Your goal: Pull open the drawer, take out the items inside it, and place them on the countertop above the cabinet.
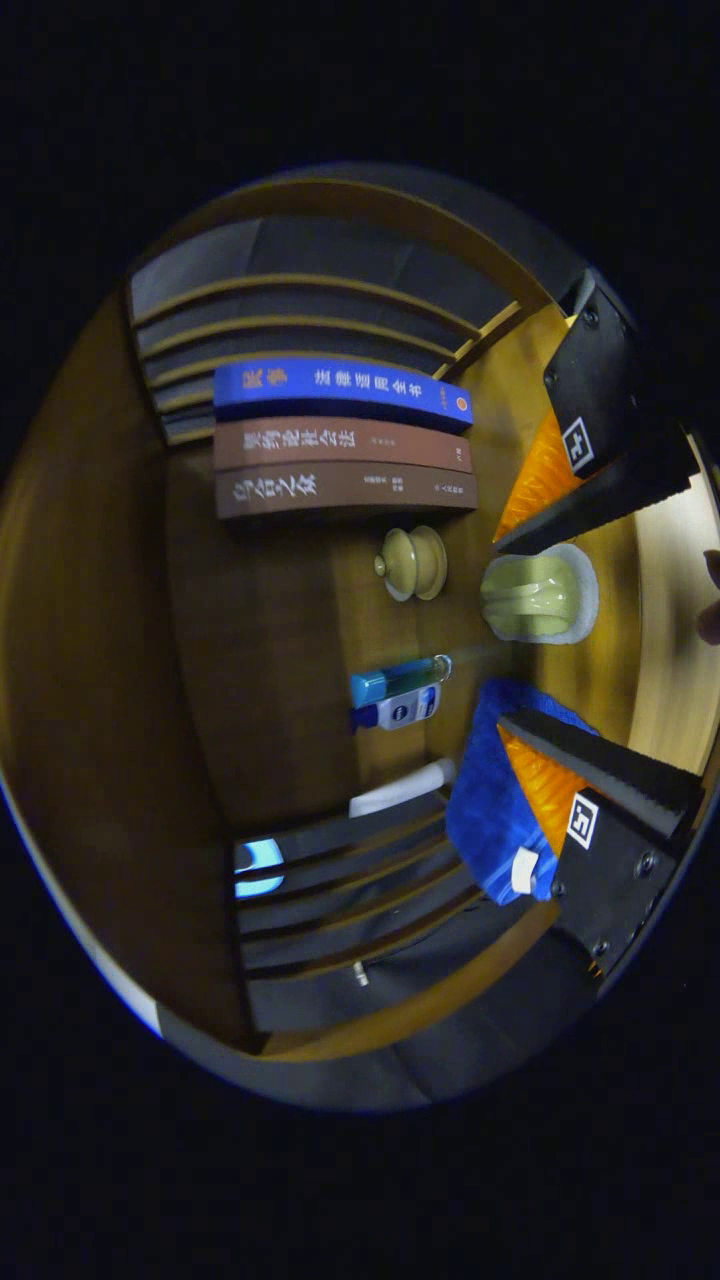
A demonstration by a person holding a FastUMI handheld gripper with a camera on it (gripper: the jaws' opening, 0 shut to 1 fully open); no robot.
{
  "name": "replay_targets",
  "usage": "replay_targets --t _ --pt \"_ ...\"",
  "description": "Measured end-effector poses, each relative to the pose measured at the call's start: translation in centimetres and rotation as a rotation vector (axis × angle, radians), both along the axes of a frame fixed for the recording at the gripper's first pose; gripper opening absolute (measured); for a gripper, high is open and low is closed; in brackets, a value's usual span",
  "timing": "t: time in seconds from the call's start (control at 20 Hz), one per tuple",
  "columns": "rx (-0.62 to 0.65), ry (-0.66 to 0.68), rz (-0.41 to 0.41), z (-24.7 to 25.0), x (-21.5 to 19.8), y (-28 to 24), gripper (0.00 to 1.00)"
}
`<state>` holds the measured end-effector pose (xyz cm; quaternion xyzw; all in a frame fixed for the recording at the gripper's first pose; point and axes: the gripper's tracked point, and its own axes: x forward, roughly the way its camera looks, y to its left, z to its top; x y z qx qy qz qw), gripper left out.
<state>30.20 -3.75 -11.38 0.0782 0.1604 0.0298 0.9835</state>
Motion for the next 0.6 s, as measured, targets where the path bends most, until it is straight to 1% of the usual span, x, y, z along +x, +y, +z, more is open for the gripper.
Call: replay_targets --t 0.1,0.25,0.4,0.6 --pt "0.011 -0.065 -0.002 1.1 -2.4 -0.7 1.00" --pt "-0.011 -0.143 0.017 2.2 -6.2 -0.8 0.99" --pt "-0.022 -0.262 0.021 4.0 -10.7 -0.3 0.99" --pt "-0.036 -0.351 -0.018 5.0 -16.8 0.4 0.99"
